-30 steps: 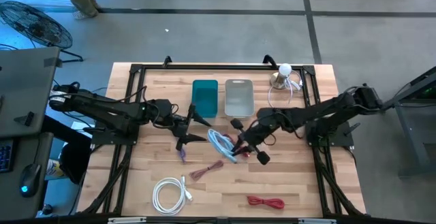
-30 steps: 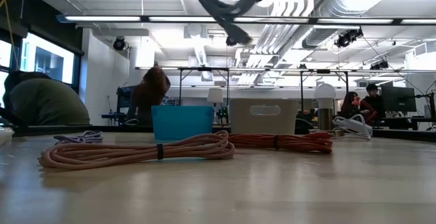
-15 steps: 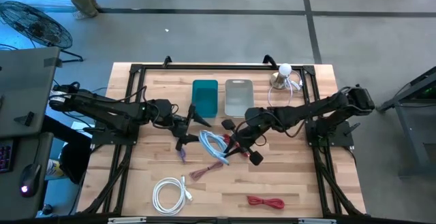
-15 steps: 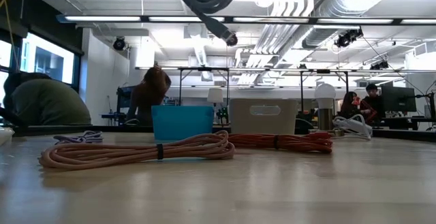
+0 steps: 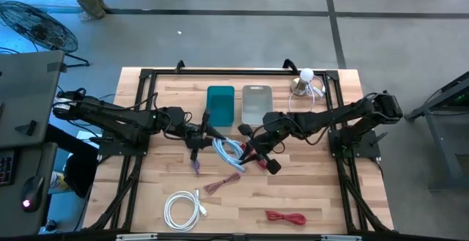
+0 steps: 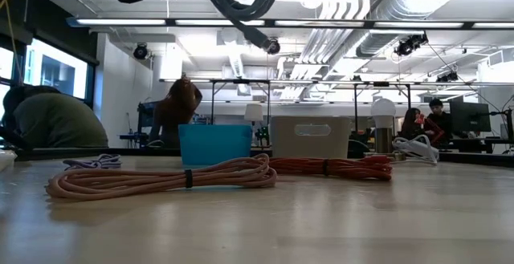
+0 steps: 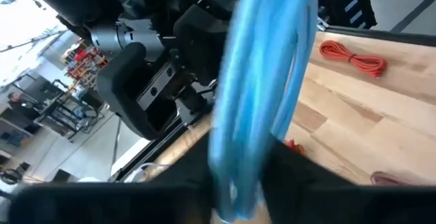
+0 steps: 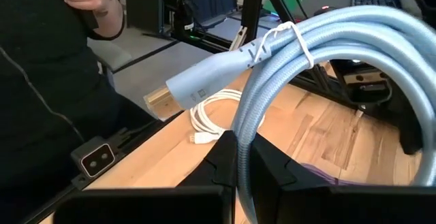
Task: Pick & Place USB Port
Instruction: Put the blue HDMI cable into the blue bin
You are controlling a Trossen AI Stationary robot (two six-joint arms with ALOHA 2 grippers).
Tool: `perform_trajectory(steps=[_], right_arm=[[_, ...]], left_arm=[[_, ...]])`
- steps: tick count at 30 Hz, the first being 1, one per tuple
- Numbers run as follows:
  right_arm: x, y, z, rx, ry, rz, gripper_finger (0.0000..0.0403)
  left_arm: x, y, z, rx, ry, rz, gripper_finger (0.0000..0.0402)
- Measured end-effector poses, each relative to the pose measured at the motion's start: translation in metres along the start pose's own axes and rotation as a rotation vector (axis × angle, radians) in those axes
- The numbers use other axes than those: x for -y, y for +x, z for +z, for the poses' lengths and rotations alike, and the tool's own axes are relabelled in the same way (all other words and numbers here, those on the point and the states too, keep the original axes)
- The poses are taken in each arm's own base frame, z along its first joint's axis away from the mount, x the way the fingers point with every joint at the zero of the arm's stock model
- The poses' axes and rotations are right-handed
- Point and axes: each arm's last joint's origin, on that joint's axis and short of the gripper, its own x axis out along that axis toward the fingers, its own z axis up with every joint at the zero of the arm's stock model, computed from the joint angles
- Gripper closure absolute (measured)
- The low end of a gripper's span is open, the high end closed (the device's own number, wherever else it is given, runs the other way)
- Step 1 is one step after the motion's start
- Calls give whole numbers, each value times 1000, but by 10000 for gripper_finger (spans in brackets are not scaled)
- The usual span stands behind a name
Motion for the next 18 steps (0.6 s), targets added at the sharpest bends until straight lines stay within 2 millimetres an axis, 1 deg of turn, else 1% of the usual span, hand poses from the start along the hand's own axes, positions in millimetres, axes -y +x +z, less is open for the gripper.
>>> perform_trajectory(steps=[1,8,12,15,18], right_arm=[[0,0,0,-1,1,1,393],[1,0,0,-7,2,-18,388],[0,0,0,-20,1,-76,351],[-3,2,4,-15,17,-184,318],[-9,2,7,-32,-17,-264,284]], left_arm=[[0,0,0,-6,2,6,368],[-1,0,-2,-43,-9,41,368],[-1,0,-3,-73,-10,56,368],[0,0,-5,-98,-11,58,368],[0,-1,-5,-107,-10,68,368]])
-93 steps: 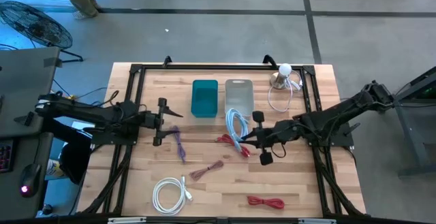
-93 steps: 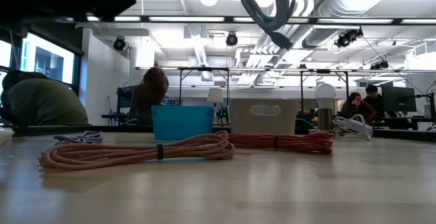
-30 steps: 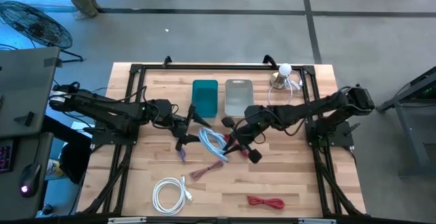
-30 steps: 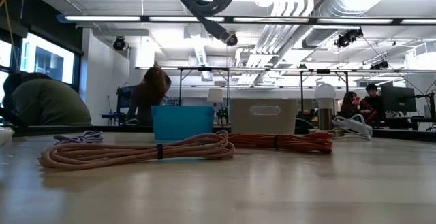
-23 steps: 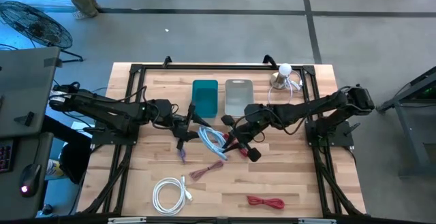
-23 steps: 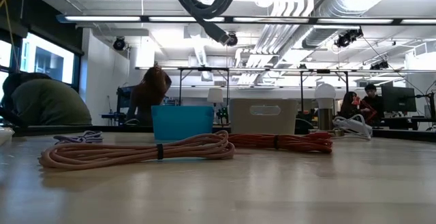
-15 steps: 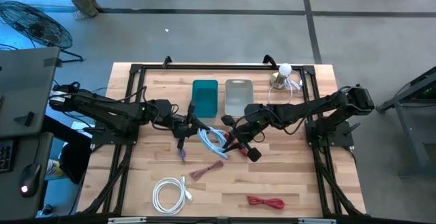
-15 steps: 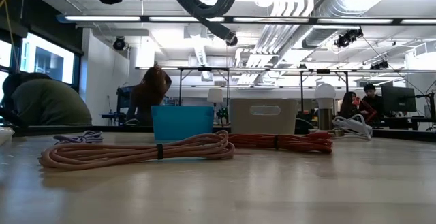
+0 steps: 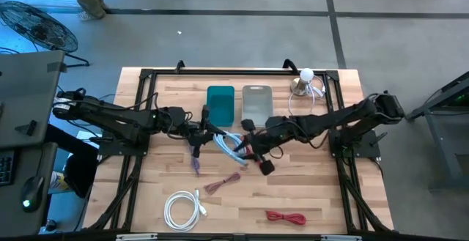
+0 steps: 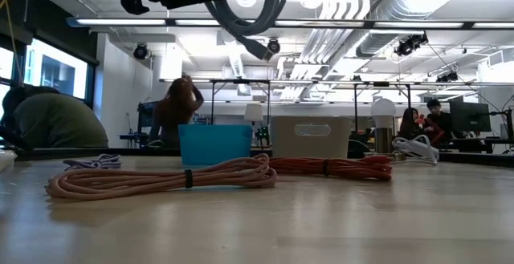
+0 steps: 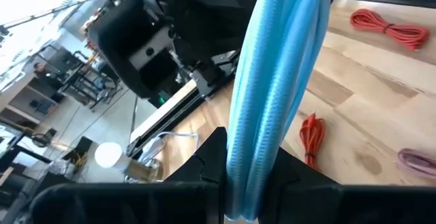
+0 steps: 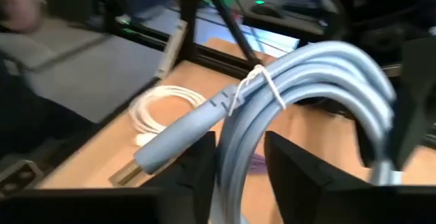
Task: Pick & Place USB Port
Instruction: Put the blue HDMI cable into the blue bin
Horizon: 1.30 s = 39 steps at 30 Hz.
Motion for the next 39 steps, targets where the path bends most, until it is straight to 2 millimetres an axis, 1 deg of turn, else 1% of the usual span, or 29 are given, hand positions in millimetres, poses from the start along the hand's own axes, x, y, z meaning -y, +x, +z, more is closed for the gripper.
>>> perform_trajectory(steps=[3,7,12,18,24,27,30,39], right_arm=[[-7,-4,4,-23,-30,-83,250],[-18,-17,12,-77,-80,-229,210],[-31,-38,16,-188,-86,-390,183],[-42,-47,9,-298,-101,-510,181],[-47,-49,6,-336,-98,-524,180],[-48,-49,6,-342,-101,-517,180],[-48,-50,5,-347,-103,-515,180],[-49,-50,5,-346,-99,-510,181]], left_arm=[[0,0,0,-6,0,1,368],[-1,0,-1,-27,4,26,368],[0,0,-3,-55,19,28,368],[-5,-5,-3,-133,37,130,368],[-11,-13,-7,-298,118,269,368],[-17,-18,-16,-387,115,295,368],[-25,-22,-29,-469,83,304,368],[-55,-33,-66,-547,-18,295,368]])
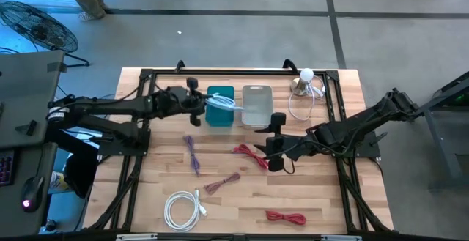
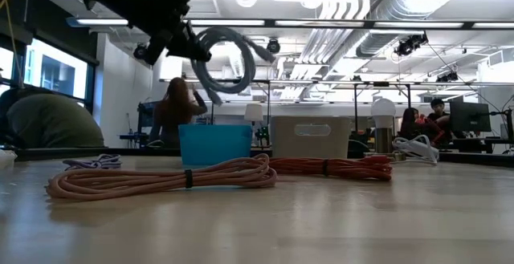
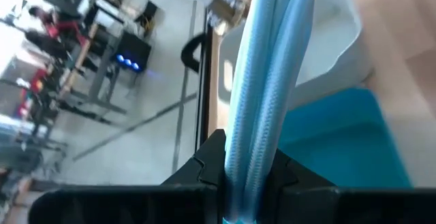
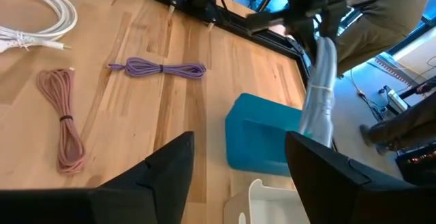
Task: Pick & Place USB Port
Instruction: Put the blue HDMI cable into the blue bin
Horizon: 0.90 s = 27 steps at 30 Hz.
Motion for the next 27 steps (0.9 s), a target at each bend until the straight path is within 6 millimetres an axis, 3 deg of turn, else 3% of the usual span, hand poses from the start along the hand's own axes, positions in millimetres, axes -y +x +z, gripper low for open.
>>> perform_trajectory(steps=[11,27], right_arm=[[0,0,0,-1,-1,2,181],[-1,0,0,-2,20,10,181]], left_arm=[[-20,17,-30,-26,-216,-68,368],[-7,50,-49,-152,-351,-92,368]])
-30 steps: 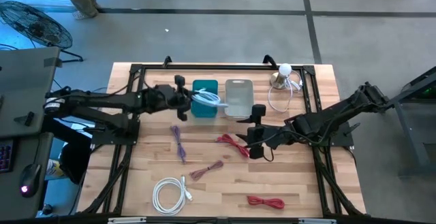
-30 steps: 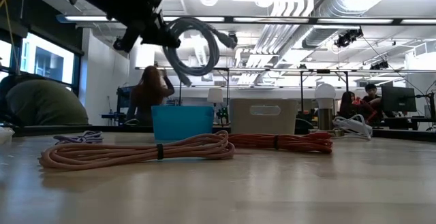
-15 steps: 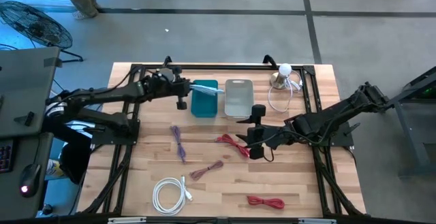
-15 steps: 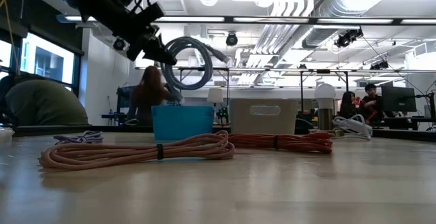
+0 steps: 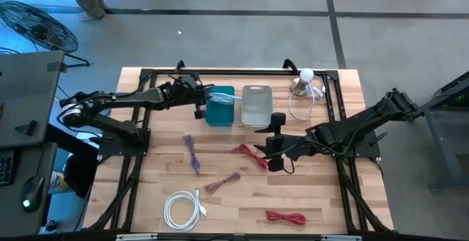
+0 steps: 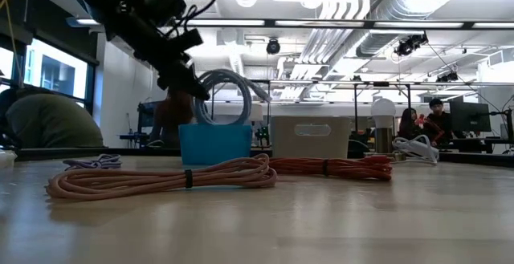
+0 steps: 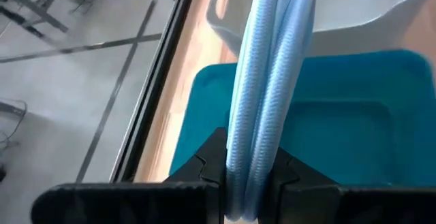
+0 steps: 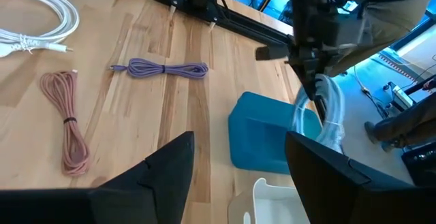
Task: Pick & Place USB Port
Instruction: Put the blue HDMI cable into the blue bin
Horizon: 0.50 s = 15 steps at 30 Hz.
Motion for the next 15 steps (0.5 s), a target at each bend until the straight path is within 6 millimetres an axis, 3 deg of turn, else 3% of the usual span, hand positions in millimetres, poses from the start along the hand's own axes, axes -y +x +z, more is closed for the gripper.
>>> perform_trajectory(steps=[15], right_arm=[[-1,0,-1,-7,15,46,183]], left_arm=[[-23,36,-28,-21,-177,-32,368]])
